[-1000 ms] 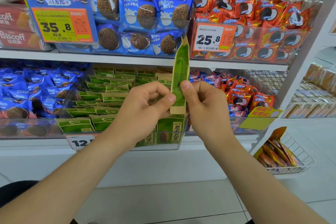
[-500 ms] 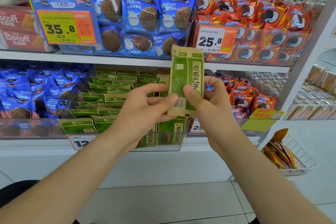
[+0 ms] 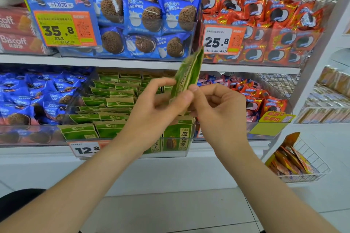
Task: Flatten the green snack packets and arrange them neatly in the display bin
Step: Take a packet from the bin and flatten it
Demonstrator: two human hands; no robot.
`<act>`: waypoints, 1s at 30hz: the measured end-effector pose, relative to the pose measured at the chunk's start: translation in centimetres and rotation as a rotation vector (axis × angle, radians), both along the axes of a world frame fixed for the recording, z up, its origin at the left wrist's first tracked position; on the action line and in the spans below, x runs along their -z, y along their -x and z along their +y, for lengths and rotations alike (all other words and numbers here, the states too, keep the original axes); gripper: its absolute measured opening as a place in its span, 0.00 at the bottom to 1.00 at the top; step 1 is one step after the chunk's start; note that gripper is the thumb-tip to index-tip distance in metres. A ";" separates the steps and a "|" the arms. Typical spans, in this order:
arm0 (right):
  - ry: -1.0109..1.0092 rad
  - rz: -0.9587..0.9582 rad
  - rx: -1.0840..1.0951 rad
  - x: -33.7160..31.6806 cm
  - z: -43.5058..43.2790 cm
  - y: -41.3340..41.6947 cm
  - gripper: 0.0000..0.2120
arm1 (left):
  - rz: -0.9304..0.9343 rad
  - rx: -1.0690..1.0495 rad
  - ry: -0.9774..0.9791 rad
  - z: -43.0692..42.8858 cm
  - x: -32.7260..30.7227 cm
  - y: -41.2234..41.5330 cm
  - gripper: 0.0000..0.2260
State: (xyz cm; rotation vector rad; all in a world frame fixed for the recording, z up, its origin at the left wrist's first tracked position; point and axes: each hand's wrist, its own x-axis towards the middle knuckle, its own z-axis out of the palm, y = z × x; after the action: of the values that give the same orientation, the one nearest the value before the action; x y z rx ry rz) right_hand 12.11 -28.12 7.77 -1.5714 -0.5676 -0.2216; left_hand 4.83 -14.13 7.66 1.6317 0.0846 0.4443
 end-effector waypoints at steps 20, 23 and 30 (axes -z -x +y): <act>0.114 -0.231 0.070 0.2 -0.1 -0.4 0.07 | 0.102 0.176 0.245 0.7 -0.5 -0.4 0.10; 0.233 -0.199 -0.039 -0.1 -0.3 -0.5 0.07 | 0.092 0.047 0.139 1.1 -0.6 -0.4 0.13; 0.290 -0.139 -0.210 0.2 0.2 0.1 0.07 | -0.055 -0.128 -0.038 0.8 -0.6 -0.3 0.09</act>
State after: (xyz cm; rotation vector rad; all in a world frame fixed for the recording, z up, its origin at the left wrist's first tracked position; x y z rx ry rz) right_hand 12.06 -27.93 7.55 -1.7685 -0.8998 -0.0913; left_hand 5.09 -13.33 8.22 1.6562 0.1402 0.5913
